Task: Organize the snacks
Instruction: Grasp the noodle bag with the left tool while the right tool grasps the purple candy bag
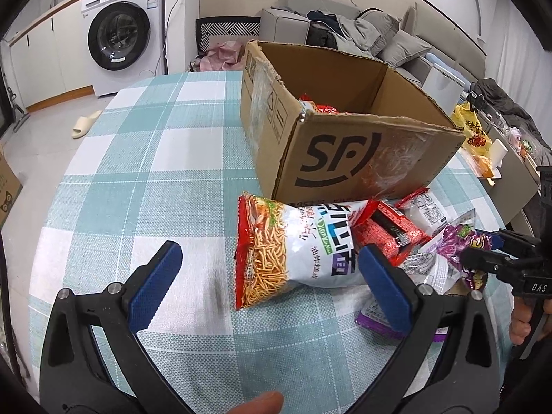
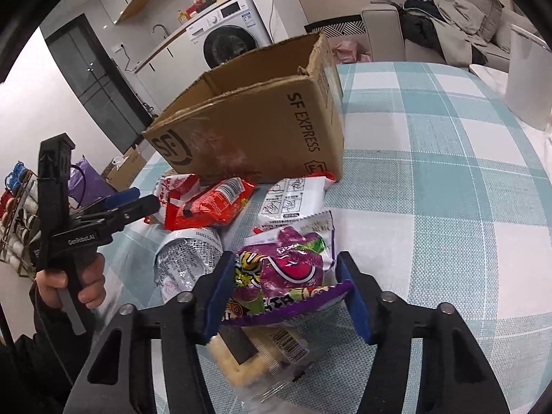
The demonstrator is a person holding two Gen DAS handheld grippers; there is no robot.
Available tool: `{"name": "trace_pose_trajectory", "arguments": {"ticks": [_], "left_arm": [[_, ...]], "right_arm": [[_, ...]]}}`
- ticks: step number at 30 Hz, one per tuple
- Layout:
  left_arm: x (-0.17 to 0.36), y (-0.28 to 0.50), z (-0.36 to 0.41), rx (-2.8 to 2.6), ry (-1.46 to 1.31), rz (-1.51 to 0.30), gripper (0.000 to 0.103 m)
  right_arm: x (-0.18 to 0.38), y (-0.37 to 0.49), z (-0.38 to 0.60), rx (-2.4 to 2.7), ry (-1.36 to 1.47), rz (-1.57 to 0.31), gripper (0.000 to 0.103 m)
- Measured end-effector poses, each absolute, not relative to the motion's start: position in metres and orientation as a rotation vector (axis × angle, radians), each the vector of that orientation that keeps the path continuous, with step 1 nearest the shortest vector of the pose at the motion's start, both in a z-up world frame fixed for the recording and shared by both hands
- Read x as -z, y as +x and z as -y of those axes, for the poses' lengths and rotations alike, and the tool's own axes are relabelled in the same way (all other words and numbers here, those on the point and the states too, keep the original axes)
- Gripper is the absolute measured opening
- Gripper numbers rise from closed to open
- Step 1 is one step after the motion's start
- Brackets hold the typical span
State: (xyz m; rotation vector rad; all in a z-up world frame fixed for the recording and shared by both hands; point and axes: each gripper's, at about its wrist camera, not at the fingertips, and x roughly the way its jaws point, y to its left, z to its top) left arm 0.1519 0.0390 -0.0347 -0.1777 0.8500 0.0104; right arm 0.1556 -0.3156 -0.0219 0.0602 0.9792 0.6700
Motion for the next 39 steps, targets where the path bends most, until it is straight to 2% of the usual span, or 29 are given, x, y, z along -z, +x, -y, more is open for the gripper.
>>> {"name": "trace_pose_trajectory", "arguments": {"ticks": [6,9,10,12,19,24,27,30,33,34,36,39], "left_arm": [[0.038,0.155,-0.039,-0.003,-0.183,-0.855,0.102],[0.038,0.156,-0.039,0.002,-0.186,-0.858,0.102],[0.039,0.158,-0.039,0.004,-0.188,-0.86,0.102],[0.04,0.159,-0.039,0.008,-0.195,-0.863,0.102],[0.047,0.166,-0.042,0.03,-0.232,-0.873,0.102],[0.053,0.171,-0.044,0.049,-0.257,-0.885,0.102],[0.056,0.172,-0.043,0.065,-0.262,-0.892,0.102],[0.057,0.174,-0.04,0.093,-0.266,-0.893,0.095],[0.059,0.176,-0.038,0.147,-0.281,-0.905,0.082],[0.06,0.177,-0.036,0.165,-0.285,-0.905,0.073],[0.06,0.177,-0.035,0.188,-0.289,-0.901,0.063],[0.058,0.175,-0.033,0.181,-0.274,-0.888,0.062]], "right_arm": [[0.017,0.152,0.317,-0.681,0.06,-0.952,0.053],[0.012,0.151,0.319,-0.686,0.067,-0.938,0.048],[0.011,0.151,0.321,-0.69,0.075,-0.933,0.042],[0.008,0.151,0.325,-0.692,0.092,-0.923,0.041],[0.009,0.149,0.324,-0.7,0.067,-0.95,0.041],[0.017,0.147,0.316,-0.714,0.029,-0.987,0.051],[0.023,0.146,0.313,-0.715,0.012,-1.012,0.053],[0.024,0.146,0.314,-0.718,0.022,-1.016,0.054],[0.025,0.146,0.316,-0.716,0.028,-1.023,0.055],[0.025,0.147,0.316,-0.715,0.028,-1.025,0.055],[0.025,0.148,0.316,-0.713,0.029,-1.027,0.055],[0.025,0.148,0.317,-0.716,0.032,-1.03,0.056]]}}
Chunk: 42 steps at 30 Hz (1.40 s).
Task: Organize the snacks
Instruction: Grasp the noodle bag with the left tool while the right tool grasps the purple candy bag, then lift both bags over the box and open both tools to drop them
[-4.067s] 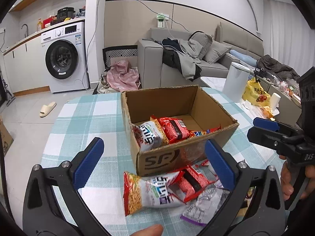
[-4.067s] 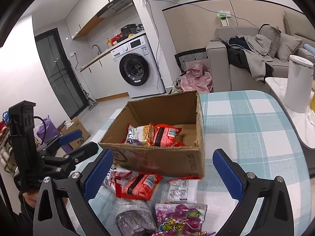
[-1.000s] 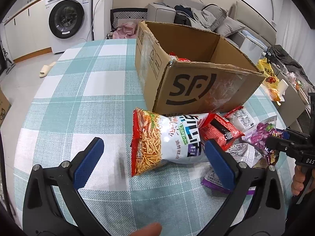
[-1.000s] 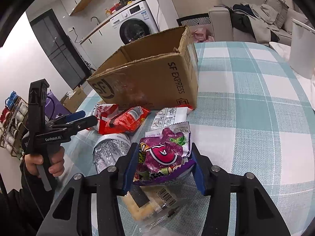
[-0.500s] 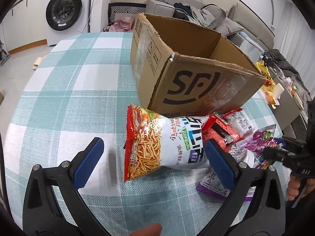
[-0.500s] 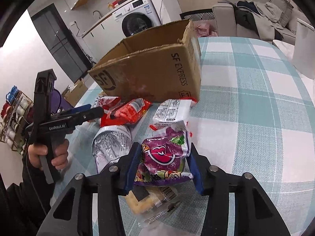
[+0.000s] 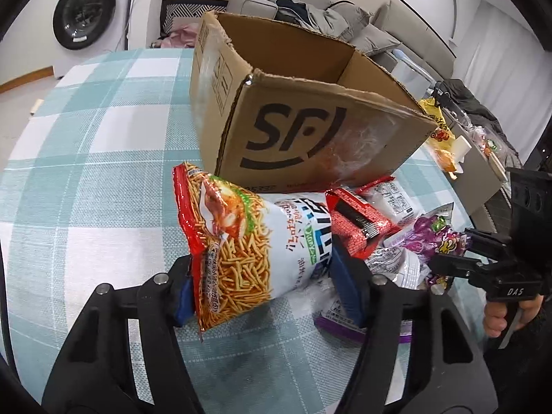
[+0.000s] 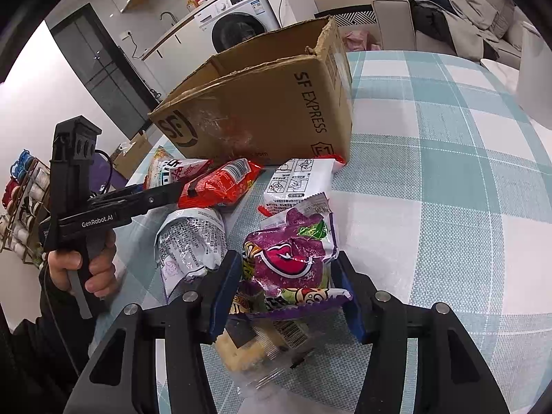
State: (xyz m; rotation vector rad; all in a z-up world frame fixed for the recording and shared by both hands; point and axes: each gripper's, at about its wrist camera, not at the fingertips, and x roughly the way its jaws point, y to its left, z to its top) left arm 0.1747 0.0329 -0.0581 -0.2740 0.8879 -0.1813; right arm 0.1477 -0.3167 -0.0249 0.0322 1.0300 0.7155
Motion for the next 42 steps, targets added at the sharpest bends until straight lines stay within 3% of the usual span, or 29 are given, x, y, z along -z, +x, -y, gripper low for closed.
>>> {"name": "trace_pose_trajectory", "arguments": {"ticks": [11,19,42], "left_arm": [[0.044,0.161,-0.038,0.172,-0.28,-0.847,0.059],[0.031,0.152,-0.036,0.189,-0.264,-0.815,0.059],[-0.025,0.113,-0.028,0.205,-0.24,-0.687,0.059]], "right_arm": [[0.034,0.153,0.32,-0.743,0.079,-1.051,0.06],[0.023,0.149,0.32,-0.778,0.081,-0.984,0.041],[-0.022,0.145,0.331,-0.784,0.155,-0.795,0.04]]}}
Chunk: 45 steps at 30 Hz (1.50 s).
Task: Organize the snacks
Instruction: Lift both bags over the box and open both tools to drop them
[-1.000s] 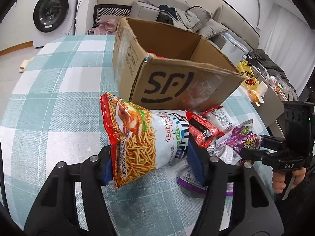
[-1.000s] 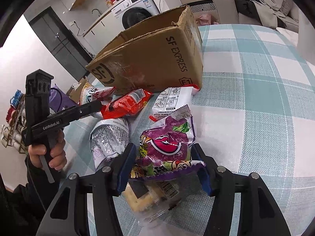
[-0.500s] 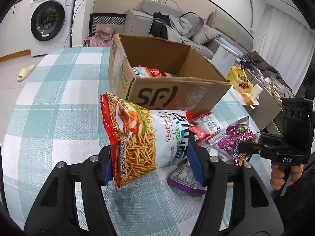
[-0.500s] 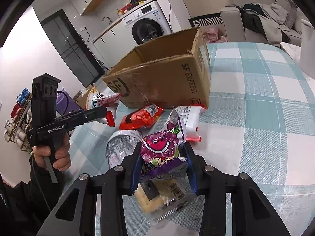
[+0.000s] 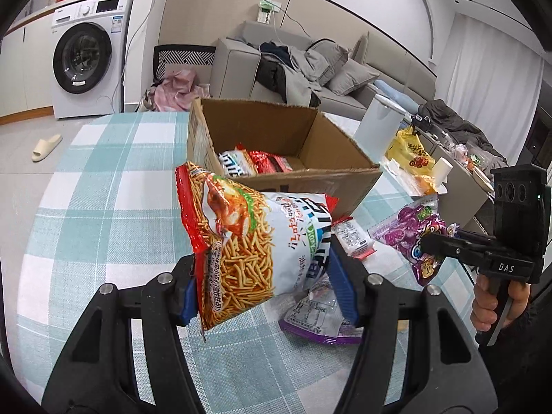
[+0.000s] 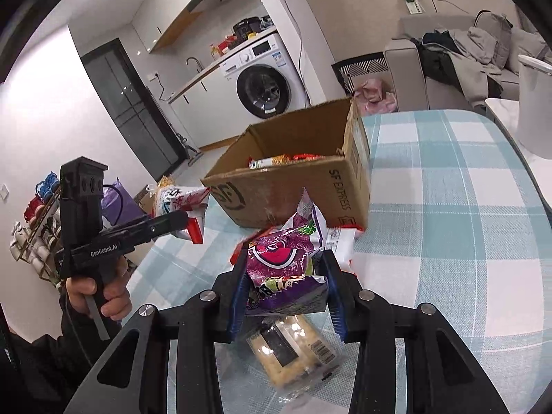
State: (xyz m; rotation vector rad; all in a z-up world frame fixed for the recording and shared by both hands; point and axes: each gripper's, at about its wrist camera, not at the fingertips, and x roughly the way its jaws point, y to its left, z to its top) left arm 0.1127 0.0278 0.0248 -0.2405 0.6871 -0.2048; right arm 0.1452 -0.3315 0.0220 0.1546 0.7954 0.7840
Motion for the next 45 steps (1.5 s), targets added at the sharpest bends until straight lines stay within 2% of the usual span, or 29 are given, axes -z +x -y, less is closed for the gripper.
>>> {"name": "trace_pose_trajectory", "arguments": {"ticks": [20,45], "left_arm": [[-0.065,0.103,-0.021,0.179,-0.234,-0.621,0.059],[-0.088,0.146,-0.014,0.145,-0.237,-0.614,0.059]], "right_arm": [[-0.07,0.155,0.315,-0.756,0.196,-0.667,0.04],[-0.078,0.192,0.281,-0.719,0.253,-0.698,0.04]]}}
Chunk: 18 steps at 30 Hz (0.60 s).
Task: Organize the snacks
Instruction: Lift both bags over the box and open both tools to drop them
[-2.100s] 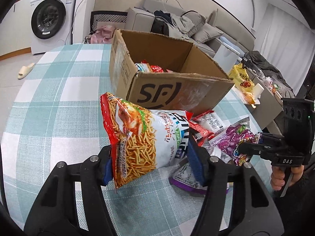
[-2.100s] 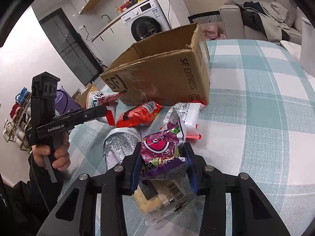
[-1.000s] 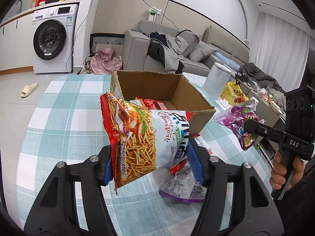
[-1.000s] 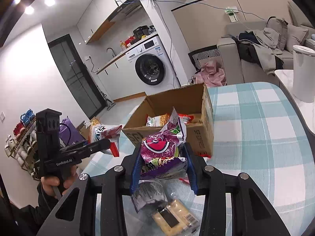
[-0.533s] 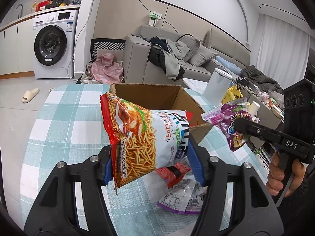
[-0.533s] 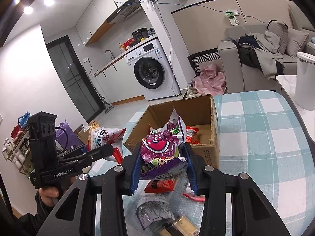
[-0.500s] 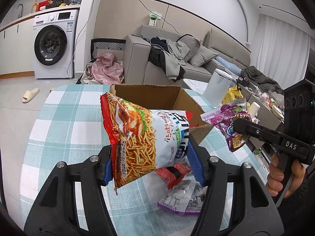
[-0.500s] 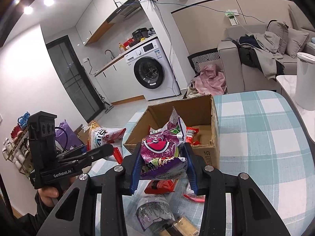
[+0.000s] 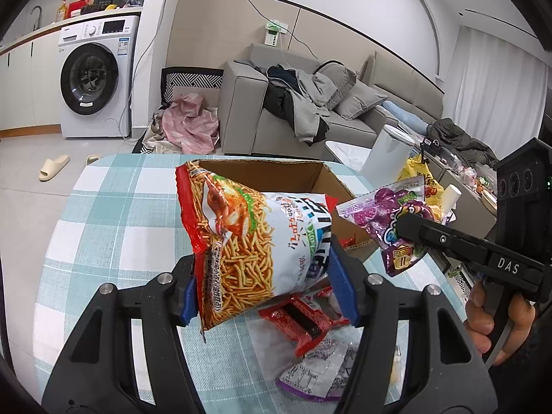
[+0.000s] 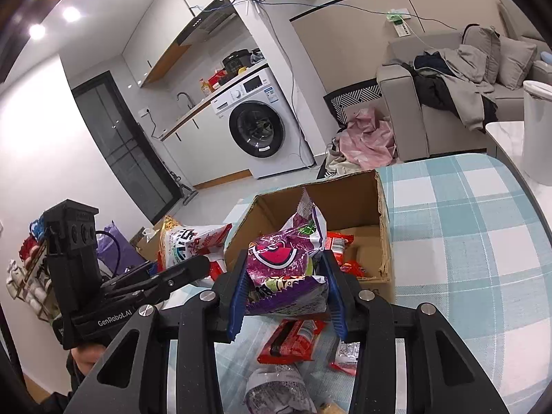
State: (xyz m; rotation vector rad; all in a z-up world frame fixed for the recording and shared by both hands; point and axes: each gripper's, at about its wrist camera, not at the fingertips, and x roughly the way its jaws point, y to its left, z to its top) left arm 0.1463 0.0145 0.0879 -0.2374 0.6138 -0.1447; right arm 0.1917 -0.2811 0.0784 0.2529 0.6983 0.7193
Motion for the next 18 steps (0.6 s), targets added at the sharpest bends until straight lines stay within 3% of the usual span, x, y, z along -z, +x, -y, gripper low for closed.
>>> {"name": "trace_pose_trajectory", "arguments": {"ticks": [18], "left_arm": [[-0.073,0.201,0.002,0.11,-0.178,-0.642,0.059]], "right_arm": [[-0.061,0.233,0.262,-0.65,0.275,-0.741,0.04]]}}
